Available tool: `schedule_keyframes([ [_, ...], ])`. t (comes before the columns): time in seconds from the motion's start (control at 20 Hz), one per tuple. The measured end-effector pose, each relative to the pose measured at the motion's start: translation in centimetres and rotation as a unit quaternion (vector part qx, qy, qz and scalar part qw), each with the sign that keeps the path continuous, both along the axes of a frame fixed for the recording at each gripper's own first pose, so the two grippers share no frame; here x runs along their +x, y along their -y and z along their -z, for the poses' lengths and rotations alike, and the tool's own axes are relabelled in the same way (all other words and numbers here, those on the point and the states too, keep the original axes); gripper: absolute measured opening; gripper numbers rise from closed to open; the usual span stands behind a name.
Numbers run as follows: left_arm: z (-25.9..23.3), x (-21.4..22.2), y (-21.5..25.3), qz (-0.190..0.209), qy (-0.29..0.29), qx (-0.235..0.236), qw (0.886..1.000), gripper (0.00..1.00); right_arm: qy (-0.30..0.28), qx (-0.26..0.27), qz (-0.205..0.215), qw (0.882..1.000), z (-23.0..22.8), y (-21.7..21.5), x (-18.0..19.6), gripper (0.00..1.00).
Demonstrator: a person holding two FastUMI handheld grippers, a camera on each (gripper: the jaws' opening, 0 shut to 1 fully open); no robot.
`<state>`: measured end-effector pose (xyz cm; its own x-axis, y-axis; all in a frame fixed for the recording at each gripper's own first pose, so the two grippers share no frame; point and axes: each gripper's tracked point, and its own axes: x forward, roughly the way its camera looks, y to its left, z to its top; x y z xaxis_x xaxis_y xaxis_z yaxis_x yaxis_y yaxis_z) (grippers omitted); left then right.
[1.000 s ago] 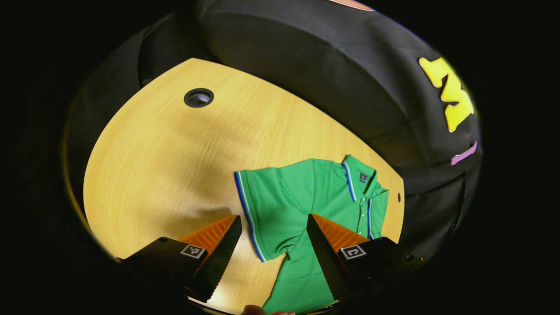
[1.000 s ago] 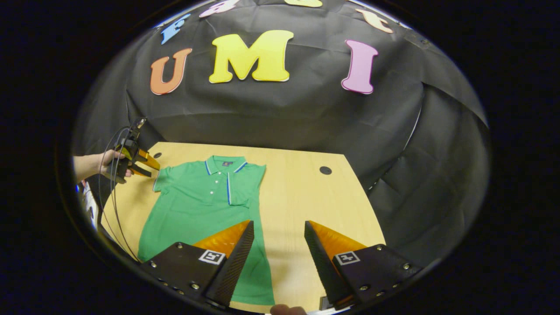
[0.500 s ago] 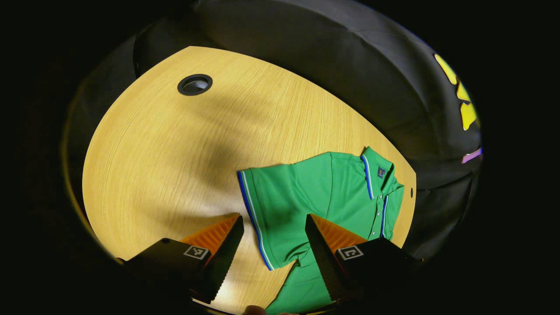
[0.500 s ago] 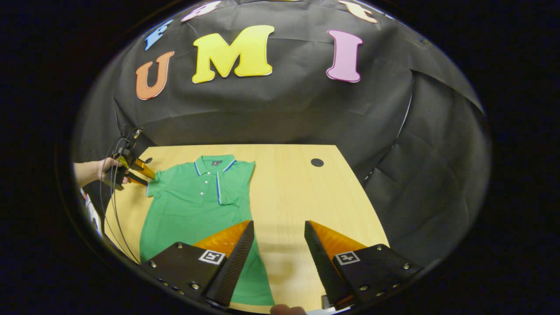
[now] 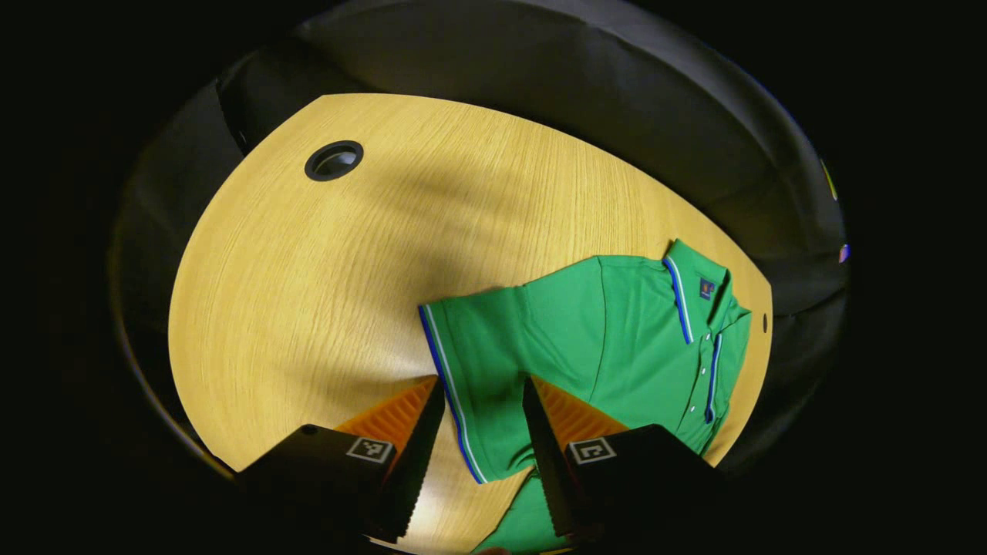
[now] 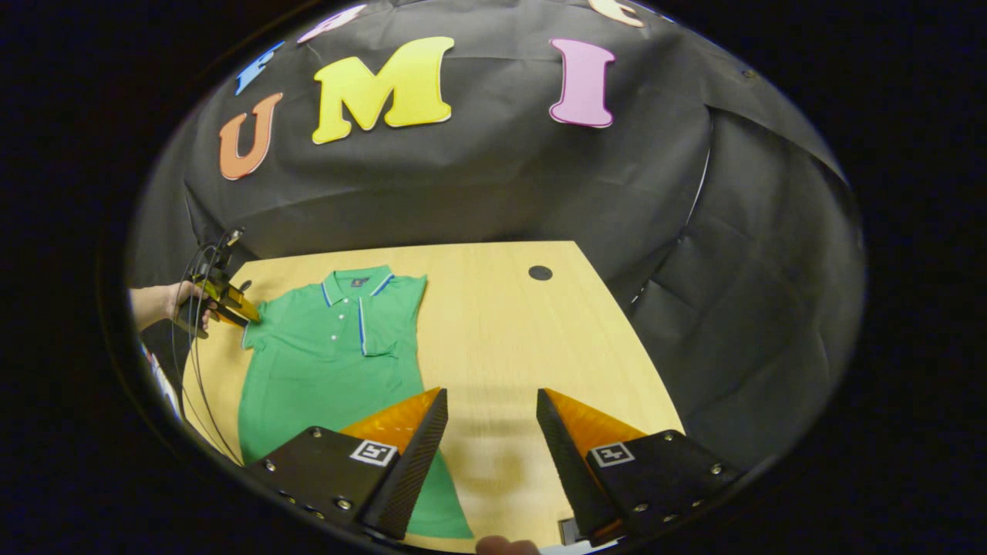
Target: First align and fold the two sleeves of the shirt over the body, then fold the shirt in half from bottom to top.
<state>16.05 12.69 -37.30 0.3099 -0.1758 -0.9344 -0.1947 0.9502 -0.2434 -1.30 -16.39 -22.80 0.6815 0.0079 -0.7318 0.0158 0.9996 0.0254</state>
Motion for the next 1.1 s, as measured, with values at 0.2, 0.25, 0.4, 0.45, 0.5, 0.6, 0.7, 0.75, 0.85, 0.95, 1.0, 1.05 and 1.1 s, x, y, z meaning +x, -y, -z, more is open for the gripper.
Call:
schedule_keyframes([
  [0.2,0.0,-0.1,-1.3,-0.003,-0.013,0.039,0.999,0.46,-0.003,0.015,0.020,1.000,0.7,0.1,-0.4,0.76],
  [0.25,0.1,-0.2,-1.2,-0.007,-0.014,0.035,0.999,0.33,-0.005,0.019,0.024,1.000,0.9,0.2,-0.6,0.76],
  [0.4,0.1,-0.3,-0.5,-0.018,-0.014,0.017,1.000,0.14,-0.008,0.020,0.033,0.999,1.2,0.6,-0.7,0.76],
  [0.45,0.0,-0.4,-0.4,-0.022,-0.014,0.013,1.000,0.11,-0.008,0.019,0.035,0.999,1.1,0.8,-0.8,0.77],
  [0.5,-0.2,-0.5,-0.1,-0.027,-0.015,0.002,1.000,0.07,-0.008,0.019,0.036,0.999,1.1,0.9,-0.8,0.76],
  [0.6,-0.6,-0.5,0.0,-0.038,-0.010,-0.006,0.999,0.04,-0.006,0.019,0.038,0.999,0.8,1.1,-0.9,0.76],
  [0.7,-1.4,-0.6,0.0,-0.038,0.000,-0.005,0.999,0.04,-0.003,0.014,0.041,0.999,0.7,1.5,-0.9,0.76],
  [0.75,-1.9,-0.6,0.1,-0.034,0.004,-0.003,0.999,0.04,-0.001,0.010,0.043,0.999,0.6,1.8,-1.1,0.76],
  [0.85,-3.1,-0.5,0.4,-0.023,0.015,0.001,1.000,0.04,0.005,0.005,0.048,0.999,0.2,2.2,-1.3,0.76],
  [0.95,-4.5,-0.3,1.3,-0.012,0.030,0.005,0.999,0.04,0.016,0.003,0.050,0.999,-0.3,2.6,-1.6,0.76],
  [1.0,-5.1,-0.3,2.0,-0.005,0.036,0.006,0.999,0.04,0.022,0.001,0.049,0.999,-0.6,2.9,-1.8,0.76],
  [1.05,-5.8,-0.2,2.6,0.003,0.044,0.010,0.999,0.04,0.029,0.001,0.048,0.998,-1.0,3.0,-2.0,0.76],
  [1.1,-6.5,-0.1,3.5,0.012,0.053,0.014,0.998,0.04,0.034,0.003,0.048,0.998,-1.4,3.1,-2.2,0.76],
])
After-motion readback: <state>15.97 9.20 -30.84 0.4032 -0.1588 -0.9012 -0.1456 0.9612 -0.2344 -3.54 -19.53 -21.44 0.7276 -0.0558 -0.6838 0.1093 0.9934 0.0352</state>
